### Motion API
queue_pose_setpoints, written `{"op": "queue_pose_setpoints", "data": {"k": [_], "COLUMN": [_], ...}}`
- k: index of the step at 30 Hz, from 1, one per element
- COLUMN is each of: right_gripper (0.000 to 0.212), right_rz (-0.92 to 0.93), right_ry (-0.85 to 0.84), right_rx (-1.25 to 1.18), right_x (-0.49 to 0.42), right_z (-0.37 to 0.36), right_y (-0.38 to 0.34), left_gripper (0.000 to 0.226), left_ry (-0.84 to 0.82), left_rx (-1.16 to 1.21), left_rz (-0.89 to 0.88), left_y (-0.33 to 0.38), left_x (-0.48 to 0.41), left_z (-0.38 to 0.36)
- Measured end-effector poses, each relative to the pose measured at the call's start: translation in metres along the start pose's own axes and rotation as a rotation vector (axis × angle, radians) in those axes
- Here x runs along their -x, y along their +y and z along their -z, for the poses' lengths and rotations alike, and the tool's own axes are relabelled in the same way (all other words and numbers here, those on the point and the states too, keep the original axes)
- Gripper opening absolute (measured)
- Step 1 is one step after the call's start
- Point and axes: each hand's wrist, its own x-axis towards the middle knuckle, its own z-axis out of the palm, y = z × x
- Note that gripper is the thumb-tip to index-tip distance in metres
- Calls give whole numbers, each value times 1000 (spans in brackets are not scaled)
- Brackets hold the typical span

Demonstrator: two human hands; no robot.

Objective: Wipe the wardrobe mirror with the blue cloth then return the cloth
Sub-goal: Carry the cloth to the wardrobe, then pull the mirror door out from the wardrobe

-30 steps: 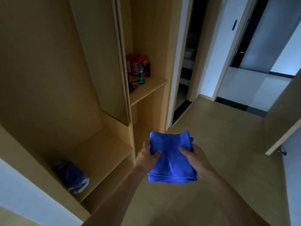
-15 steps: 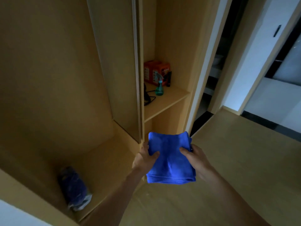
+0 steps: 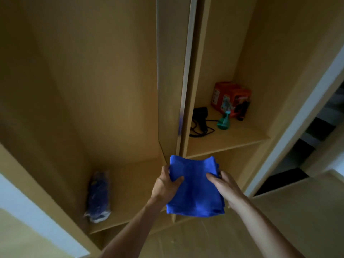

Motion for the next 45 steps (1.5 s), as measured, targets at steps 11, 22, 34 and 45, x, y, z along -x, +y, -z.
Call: {"op": "queue_pose_setpoints", "data": {"k": [11, 22, 34, 45], "right_gripper": [52, 27, 43, 42], "right_rz": [-34, 126, 414, 730], "right_ry": [-300, -348, -143, 120], "right_rx": [62, 296, 419, 459], "right_x": [-65, -82, -87, -87], "right_z": [3, -19, -22, -15], "right_y": [-14, -51, -131, -210], "left_gripper": [53, 48, 18, 24], "left_ry": [327, 413, 451, 545], "left_rx": [61, 28, -130, -164], "left_rz": [99, -97, -283, -402], "left_y": [16, 49, 109, 189], "left_x": [11, -8, -56, -72], "left_z": [-1, 42, 66, 70]}}
